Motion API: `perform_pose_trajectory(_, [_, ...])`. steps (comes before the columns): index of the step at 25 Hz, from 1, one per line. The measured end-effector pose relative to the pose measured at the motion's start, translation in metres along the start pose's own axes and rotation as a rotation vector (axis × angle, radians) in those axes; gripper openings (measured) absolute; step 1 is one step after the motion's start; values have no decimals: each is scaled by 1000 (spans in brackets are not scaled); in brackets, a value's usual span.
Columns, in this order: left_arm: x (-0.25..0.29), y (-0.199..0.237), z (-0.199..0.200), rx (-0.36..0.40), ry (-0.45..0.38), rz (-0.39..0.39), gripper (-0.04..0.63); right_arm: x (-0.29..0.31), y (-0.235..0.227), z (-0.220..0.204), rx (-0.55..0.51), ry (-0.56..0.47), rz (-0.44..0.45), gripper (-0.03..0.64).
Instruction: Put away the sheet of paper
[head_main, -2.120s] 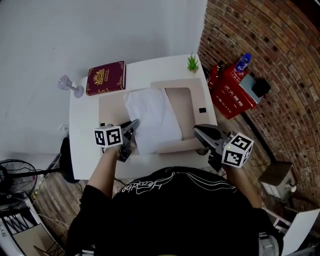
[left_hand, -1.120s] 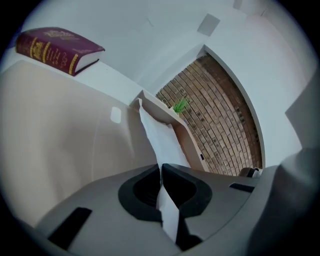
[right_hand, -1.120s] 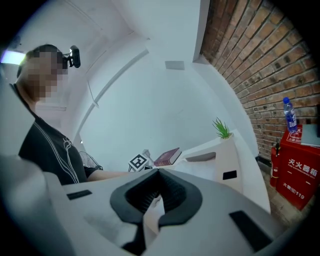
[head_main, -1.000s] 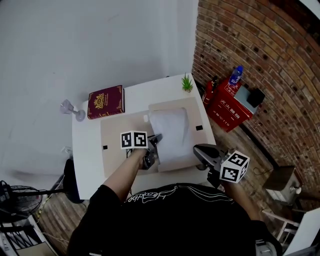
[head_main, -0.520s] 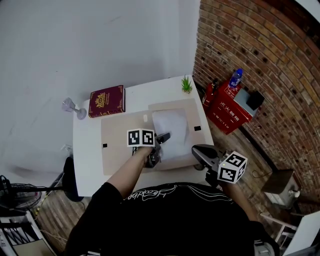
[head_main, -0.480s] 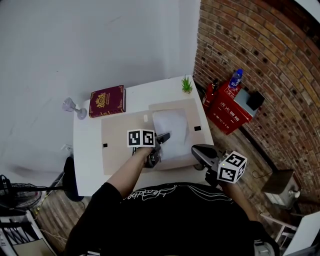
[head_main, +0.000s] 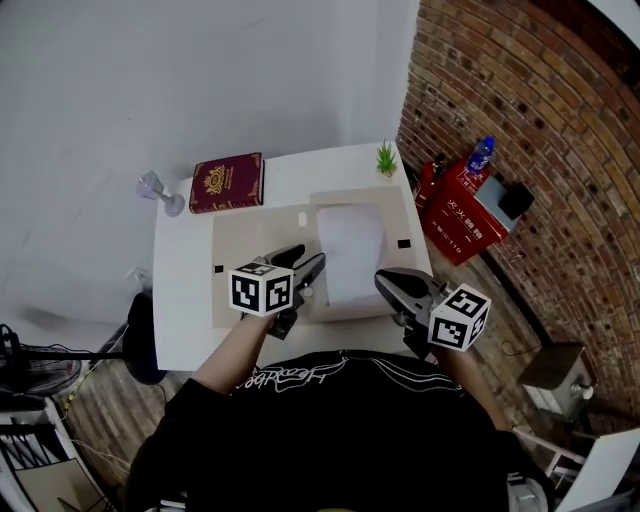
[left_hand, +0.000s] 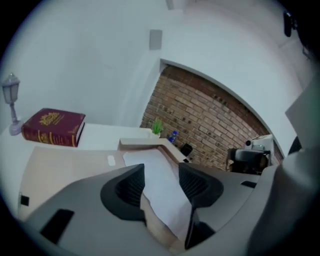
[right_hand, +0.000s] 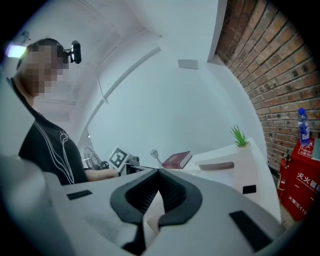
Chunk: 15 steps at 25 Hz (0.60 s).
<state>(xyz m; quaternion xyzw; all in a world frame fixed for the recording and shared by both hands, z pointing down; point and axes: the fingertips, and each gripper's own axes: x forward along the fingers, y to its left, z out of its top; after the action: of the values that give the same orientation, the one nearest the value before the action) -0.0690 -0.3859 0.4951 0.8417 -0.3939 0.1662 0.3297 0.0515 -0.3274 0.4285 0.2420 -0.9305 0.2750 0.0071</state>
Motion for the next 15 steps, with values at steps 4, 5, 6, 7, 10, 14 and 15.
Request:
perform_pose_trajectory(4, [-52, -27, 24, 61, -109, -116, 164, 18, 24, 14, -16, -30, 26, 2])
perform_pose_trajectory(5, [-65, -30, 29, 72, -137, -133, 134, 24, 30, 17, -24, -35, 31, 2])
perform_pose_trajectory(6, [-78, -32, 34, 80, -161, -148, 105, 29, 36, 21, -32, -41, 38, 1])
perform_pose_trajectory(7, [-89, -35, 38, 88, -180, -165, 81, 35, 42, 24, -42, -48, 46, 2])
perform_pose_trajectory(10, [-116, -47, 47, 119, -219, -225, 55, 48, 63, 30, -77, -59, 72, 1])
perform_pose_trajectory(14, [-143, -56, 58, 159, -263, -272, 48, 64, 86, 39, -116, -59, 104, 2])
perform_pose_trajectory(15, [-149, -56, 60, 170, -270, -277, 48, 68, 93, 42, -127, -60, 113, 2])
